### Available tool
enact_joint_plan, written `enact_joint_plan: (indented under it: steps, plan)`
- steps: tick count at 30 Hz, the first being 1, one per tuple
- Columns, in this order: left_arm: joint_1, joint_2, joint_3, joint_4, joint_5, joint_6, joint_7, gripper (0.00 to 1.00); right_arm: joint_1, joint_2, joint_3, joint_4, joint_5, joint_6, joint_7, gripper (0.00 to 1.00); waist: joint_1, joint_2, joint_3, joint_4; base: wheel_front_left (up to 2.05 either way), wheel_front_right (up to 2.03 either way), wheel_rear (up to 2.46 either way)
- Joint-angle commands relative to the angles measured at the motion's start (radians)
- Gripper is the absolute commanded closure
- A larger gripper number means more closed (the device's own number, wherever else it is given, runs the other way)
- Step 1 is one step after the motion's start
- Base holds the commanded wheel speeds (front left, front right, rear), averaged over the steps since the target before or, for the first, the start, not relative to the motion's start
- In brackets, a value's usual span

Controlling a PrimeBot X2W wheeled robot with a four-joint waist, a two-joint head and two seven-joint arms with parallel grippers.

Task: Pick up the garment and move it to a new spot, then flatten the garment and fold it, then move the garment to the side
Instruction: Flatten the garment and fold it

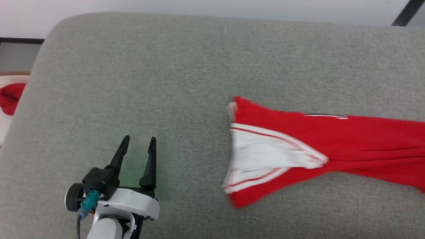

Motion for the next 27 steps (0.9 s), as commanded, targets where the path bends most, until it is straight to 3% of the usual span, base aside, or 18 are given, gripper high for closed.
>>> enact_joint_plan:
  steps: [1,7,14,18,27]
  plan:
    - [0.009,-0.006,0.009,-0.007,0.01,-0.007,-0.001,0.0,0.012,-0.021,-0.036,0.014,-0.01,-0.003,-0.026,1.0,0.0,0.0,0.014,-0.017,0.0,0.0,0.0]
    - [0.021,-0.013,0.045,-0.017,0.027,-0.024,-0.001,0.0,0.001,-0.102,-0.186,0.087,-0.076,-0.003,-0.124,1.0,0.0,0.0,0.04,-0.048,0.0,0.0,0.0]
    - [0.01,-0.025,0.054,0.003,0.044,-0.036,-0.001,0.0,-0.018,-0.053,-0.211,0.058,-0.072,-0.003,-0.115,1.0,0.0,0.0,0.031,-0.065,0.0,0.0,0.0]
    - [0.011,-0.034,0.058,0.015,0.052,-0.041,-0.001,0.0,0.02,-0.004,-0.144,-0.079,-0.019,-0.003,-0.064,1.0,0.0,0.0,0.011,-0.069,0.0,0.0,0.0]
    - [0.027,-0.054,0.063,0.036,0.039,-0.049,-0.001,0.0,0.084,0.092,0.045,-0.519,0.09,-0.002,0.085,1.0,0.0,0.0,-0.012,-0.064,0.0,0.0,0.0]
